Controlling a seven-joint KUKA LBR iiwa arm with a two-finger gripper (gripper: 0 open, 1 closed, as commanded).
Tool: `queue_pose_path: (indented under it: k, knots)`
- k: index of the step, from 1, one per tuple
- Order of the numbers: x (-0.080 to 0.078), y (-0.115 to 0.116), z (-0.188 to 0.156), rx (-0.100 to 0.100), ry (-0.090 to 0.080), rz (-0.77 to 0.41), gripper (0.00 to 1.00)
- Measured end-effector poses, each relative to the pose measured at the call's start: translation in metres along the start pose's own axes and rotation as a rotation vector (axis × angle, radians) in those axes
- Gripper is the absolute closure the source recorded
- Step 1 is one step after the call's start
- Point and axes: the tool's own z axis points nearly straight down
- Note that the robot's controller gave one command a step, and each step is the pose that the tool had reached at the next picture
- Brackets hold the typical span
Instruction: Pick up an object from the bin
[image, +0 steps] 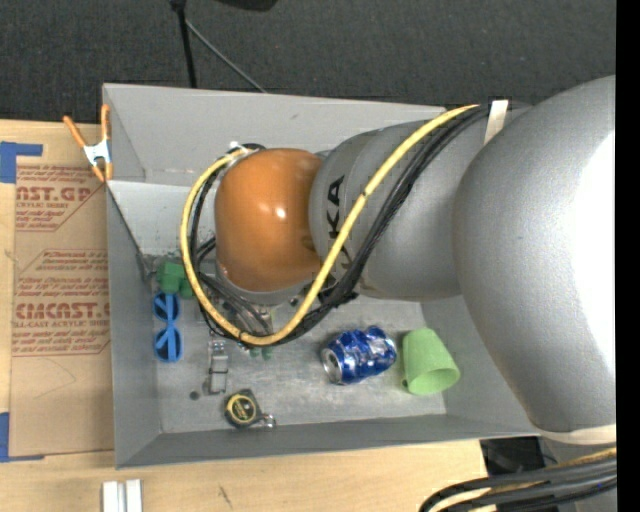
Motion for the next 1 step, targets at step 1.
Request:
queue_pose_path:
  k: [1]
  knots:
    - [-0.0425,0.0244,0.0931,0.000,-0.007,-0.241,0.00]
